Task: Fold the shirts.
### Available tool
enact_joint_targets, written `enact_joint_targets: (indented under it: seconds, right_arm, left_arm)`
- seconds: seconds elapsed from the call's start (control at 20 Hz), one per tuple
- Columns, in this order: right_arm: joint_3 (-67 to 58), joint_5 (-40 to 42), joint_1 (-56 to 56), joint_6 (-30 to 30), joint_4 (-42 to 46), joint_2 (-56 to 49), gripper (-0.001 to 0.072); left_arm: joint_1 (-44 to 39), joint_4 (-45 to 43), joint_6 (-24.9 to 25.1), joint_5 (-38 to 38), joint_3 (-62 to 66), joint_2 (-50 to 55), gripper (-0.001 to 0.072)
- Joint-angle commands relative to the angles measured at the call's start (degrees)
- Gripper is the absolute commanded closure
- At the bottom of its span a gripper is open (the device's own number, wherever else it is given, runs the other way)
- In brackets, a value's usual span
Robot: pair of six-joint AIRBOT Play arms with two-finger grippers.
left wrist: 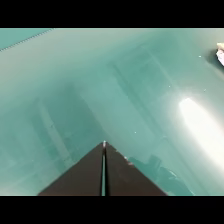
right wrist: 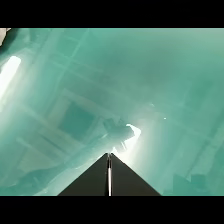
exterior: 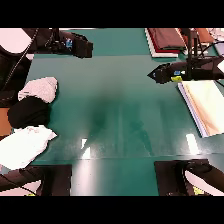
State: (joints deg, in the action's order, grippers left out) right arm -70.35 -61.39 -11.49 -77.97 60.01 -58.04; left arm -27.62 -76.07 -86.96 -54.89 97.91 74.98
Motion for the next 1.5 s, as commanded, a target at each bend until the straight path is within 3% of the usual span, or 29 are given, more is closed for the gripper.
enact_joint_targets:
  seconds: [0.0, 0.55, 0.65, 0.7, 0.75, 0.8, 1.0, 1.15, 1.45]
  right_arm:
    - [-0.04, -0.02, -0.15, 0.0, -0.04, -0.07, 0.0699]
    - [-0.04, -0.11, -0.15, 0.0, -0.07, -0.04, 0.0699]
    - [-0.04, -0.17, -0.15, 0.0, -0.07, -0.04, 0.0699]
    - [-0.04, -0.17, -0.15, 0.0, -0.04, -0.04, 0.0698]
    - [-0.04, -0.17, -0.15, 0.0, -0.04, -0.04, 0.0699]
    - [-0.04, -0.24, -0.15, 0.0, -0.04, -0.04, 0.0699]
    - [-0.04, -0.07, -0.15, 0.0, -0.09, -0.04, 0.0699]
    - [-0.04, -0.07, -0.17, -0.02, -0.11, -0.04, 0.0699]
    - [-0.04, -0.02, -0.17, -0.04, -0.11, -0.07, 0.0698]
  left_arm:
    - [0.04, -0.02, 0.0, 0.02, 0.0, 0.02, 0.0686]
    - [0.04, 0.17, 0.02, 0.59, 0.0, 0.02, 0.0686]
    - [0.59, -4.31, 1.97, 3.52, 0.0, 0.11, 0.0684]
    - [1.53, -8.98, 1.92, 2.95, 0.0, 0.13, 0.0559]
    - [3.15, -14.62, 1.05, 1.77, -0.02, 0.37, 0.0176]
    - [5.51, -18.86, -1.38, 0.42, -0.11, 0.74, 0.0055]
    - [19.67, -22.58, -4.26, -2.36, -6.32, 2.47, 0.0054]
    - [28.28, -22.49, -6.03, -0.2, -15.21, 5.22, 0.0054]
    - [35.23, -21.81, -6.05, 4.39, -21.9, 15.06, 0.0054]
